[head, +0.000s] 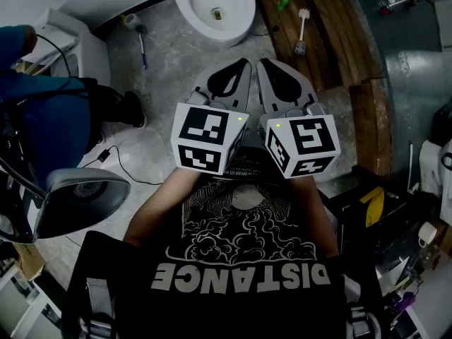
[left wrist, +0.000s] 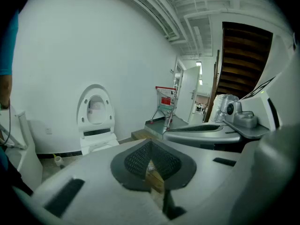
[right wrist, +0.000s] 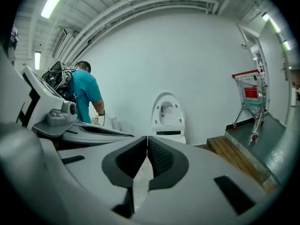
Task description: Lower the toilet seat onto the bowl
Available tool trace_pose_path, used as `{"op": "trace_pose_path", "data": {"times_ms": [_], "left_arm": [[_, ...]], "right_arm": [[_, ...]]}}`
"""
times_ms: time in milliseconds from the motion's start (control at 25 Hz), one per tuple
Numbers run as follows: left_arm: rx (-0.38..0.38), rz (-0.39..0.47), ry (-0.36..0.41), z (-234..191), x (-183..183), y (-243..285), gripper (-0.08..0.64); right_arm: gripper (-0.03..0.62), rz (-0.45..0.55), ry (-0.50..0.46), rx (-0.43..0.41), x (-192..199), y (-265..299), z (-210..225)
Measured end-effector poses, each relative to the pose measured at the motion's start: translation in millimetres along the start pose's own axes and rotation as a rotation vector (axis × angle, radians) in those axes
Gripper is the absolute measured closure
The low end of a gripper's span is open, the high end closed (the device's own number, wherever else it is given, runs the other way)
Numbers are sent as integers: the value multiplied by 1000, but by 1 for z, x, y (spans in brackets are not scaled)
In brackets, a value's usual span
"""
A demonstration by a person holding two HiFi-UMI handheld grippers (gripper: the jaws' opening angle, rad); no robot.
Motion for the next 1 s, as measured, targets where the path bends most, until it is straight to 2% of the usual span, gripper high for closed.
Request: {"op": "trace_pose_path", "data": {"times_ms": [360,480,760,920,1000], "left_arm": [[29,8,-12,-7,5,-9,549],[26,8,-18,-14,5,-7,549],[21,28,-34,-27,-2,12,549],[10,11,-23,-34,-5,34,549],[14,9,-14,-37,-10,49,551]], "right_arm": [[571,-15,-8,-8,3,4,-17],[571,-9,20,-21,0,9,-16],[575,-23,62,-128,-4,28,-11],[576,-17,134,-169,-16,45,7],[577,-13,138,-194,-25,54,18]]}}
Point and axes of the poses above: the fingertips, and each gripper's own axes: y forward along the fingers, z to its right, x out of its underside, the point moved 1 cm from there along -y, backward along the fingers, and after that the axes turned 14 degrees about y, right-handed, at the moved point
